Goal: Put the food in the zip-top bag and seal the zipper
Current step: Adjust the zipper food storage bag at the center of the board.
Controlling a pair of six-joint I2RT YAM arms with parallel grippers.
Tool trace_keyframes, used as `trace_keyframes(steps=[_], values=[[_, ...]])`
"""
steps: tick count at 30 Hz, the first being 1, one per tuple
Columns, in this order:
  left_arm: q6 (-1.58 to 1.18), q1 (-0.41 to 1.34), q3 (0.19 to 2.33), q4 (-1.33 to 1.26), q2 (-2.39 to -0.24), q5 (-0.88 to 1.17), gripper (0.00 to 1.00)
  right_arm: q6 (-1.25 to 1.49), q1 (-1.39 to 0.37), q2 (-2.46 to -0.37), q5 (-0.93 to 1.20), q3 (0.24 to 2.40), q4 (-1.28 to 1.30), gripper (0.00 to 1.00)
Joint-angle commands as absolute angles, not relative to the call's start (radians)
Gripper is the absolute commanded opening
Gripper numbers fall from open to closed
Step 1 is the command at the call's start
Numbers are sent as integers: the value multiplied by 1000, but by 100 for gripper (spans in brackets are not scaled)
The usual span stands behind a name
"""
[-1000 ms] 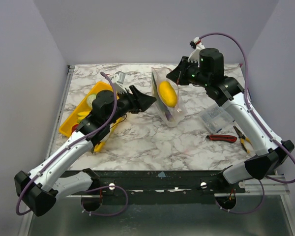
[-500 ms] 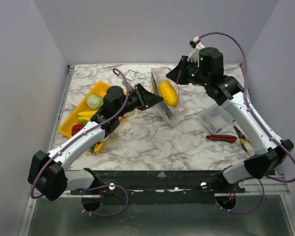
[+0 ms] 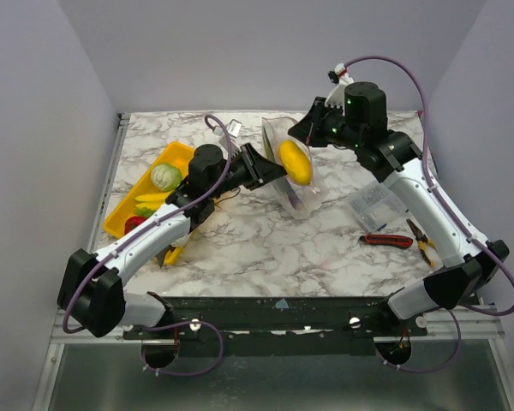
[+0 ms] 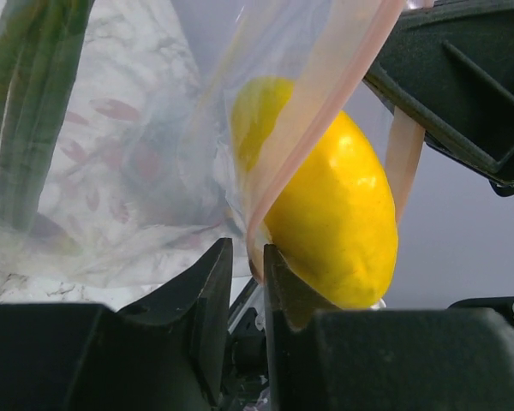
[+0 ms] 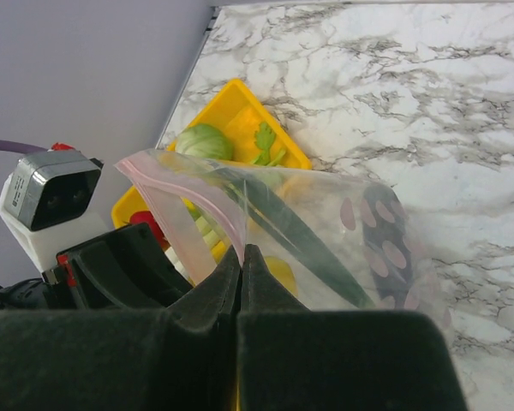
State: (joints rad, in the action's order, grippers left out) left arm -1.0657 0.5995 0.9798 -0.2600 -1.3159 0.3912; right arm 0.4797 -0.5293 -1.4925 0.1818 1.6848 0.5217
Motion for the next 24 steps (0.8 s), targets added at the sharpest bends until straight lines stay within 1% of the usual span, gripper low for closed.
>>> trace_keyframes(steps=[1,4,6,10,11,13,19,24], values=[[-1087,601,1025,-298,-1340,430,25,488,-534,-1504,212,1733,519,1],[-1091,601,1042,-292,-1354,440,27,488,-535,-1505,210,1734,520,1],[-1087,601,1058,-282,-1361,450,25,485,-535,-1506,206,1735,523,1],[-1085,601,1093,-241,-1355,482,1,456,-535,-1504,152,1742,543,1],[-1086,601,1096,-238,-1342,492,0,436,-534,-1504,120,1748,554,1],[-1089,601,1105,-222,-1312,517,0,392,-535,-1512,44,1776,589,1],[-1103,601,1158,-63,-1235,560,0,257,-535,-1520,-191,1848,675,0],[-1079,600,1210,59,-1237,559,0,216,-535,-1506,-245,1856,691,0]])
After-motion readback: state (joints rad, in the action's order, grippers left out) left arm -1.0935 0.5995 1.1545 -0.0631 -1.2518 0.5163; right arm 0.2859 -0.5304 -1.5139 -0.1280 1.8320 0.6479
